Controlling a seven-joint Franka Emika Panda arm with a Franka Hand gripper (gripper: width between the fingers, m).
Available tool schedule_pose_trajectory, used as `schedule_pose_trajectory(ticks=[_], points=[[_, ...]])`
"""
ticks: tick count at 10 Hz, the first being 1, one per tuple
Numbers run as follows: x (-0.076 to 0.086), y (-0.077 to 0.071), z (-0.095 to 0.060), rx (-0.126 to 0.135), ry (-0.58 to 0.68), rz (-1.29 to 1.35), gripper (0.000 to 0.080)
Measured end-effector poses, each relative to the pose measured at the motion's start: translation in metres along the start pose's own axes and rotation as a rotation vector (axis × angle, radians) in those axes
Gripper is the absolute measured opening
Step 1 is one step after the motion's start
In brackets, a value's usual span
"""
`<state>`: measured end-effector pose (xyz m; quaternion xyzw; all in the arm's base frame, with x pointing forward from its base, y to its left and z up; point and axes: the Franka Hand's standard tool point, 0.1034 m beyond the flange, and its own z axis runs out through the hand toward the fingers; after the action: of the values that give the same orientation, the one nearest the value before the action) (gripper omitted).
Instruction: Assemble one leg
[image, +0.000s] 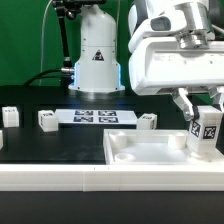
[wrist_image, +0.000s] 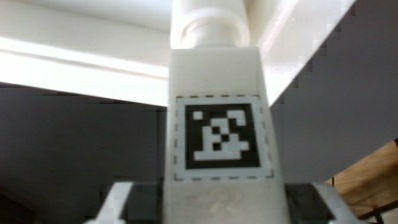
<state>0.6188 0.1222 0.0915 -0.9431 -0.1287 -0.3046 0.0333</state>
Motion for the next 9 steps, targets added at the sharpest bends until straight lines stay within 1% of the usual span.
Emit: schedule_pose_trajectory(ticks=[2, 4, 6, 7, 8, 9], points=[[-0.007, 0.0, 0.006, 0.0, -0.003, -0.001, 0.0294], [-0.003, -0.001, 0.01, -0.004, 0.033, -0.002, 0.0294], [-0.001, 0.0, 0.01, -0.002, 0.012, -0.001, 0.0294], [-0.004, 0.0, 0.012, 0.001, -0.002, -0.001, 0.0294], [-0.005, 0.0, 0.012, 0.002, -0.007, -0.001, 0.0389], [-0.005, 0.0, 0.012, 0.002, -0.009, -0.001, 0.0559]])
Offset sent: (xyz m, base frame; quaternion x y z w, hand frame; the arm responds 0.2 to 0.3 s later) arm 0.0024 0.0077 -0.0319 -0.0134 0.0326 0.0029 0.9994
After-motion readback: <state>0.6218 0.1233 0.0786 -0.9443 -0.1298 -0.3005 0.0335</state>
